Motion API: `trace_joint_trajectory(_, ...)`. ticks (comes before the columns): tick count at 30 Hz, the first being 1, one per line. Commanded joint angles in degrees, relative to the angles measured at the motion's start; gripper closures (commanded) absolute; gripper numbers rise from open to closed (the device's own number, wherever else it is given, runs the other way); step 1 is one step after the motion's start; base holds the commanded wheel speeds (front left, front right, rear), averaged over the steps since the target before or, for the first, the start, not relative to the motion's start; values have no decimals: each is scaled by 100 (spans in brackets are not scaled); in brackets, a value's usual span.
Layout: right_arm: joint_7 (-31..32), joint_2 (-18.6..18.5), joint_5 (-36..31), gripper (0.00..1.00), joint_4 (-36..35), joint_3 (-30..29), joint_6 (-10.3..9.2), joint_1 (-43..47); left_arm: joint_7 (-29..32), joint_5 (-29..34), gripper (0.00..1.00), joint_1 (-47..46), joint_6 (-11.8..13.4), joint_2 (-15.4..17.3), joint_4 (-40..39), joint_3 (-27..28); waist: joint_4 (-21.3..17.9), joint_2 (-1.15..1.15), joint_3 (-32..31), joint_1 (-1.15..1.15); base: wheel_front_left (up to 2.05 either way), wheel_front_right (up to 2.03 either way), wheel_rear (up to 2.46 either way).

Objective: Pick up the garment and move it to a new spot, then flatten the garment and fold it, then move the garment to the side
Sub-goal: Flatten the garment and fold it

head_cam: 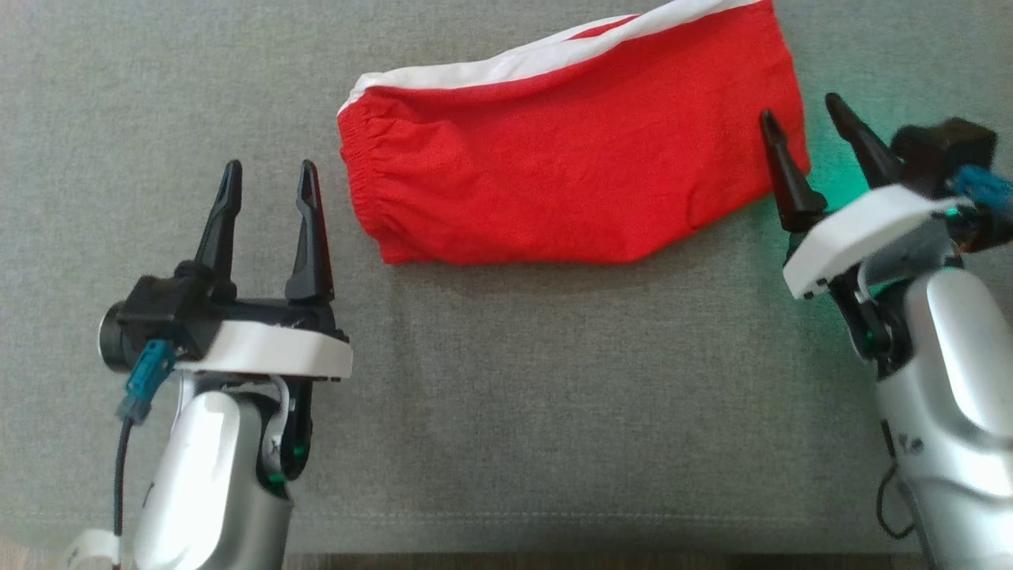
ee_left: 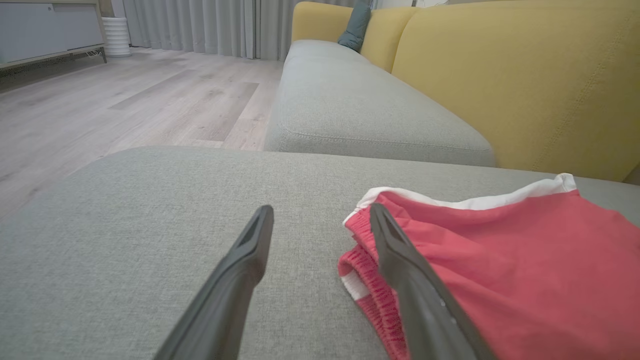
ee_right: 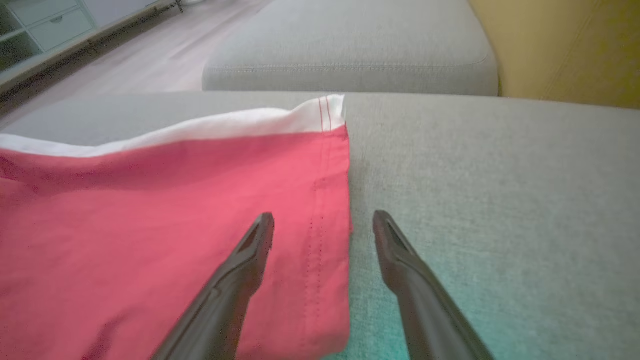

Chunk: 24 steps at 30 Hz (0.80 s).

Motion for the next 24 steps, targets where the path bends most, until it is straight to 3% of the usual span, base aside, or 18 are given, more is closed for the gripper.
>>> trace_joint_trajectory(1,186,-31,24,0,59,107,-5,-193,-29,49,0,-169,-12,47,-145,226,41,0,38,0,0,0,0)
trace_joint_trajectory(7,651,55,154,0,725,181,-5,-589,-29,79,0,-213,-32,11,-109,267,78,0,98,0,0,0,0)
trace_joint_trajectory(8,700,65,184,24,799,209,-5,-628,-29,84,0,-217,-39,6,-106,272,80,0,101,0,0,0,0)
trace_joint_trajectory(9,730,72,204,56,859,227,-5,-659,-29,88,0,-221,-45,2,-103,277,82,0,104,0,0,0,0)
trace_joint_trajectory(11,740,102,245,100,943,255,-5,-695,-29,97,0,-224,-55,-6,-101,288,80,0,105,0,0,0,0)
trace_joint_trajectory(24,186,284,405,100,748,168,-5,-100,-29,168,0,-146,-124,-31,-48,336,-45,0,-47,0,0,0,0)
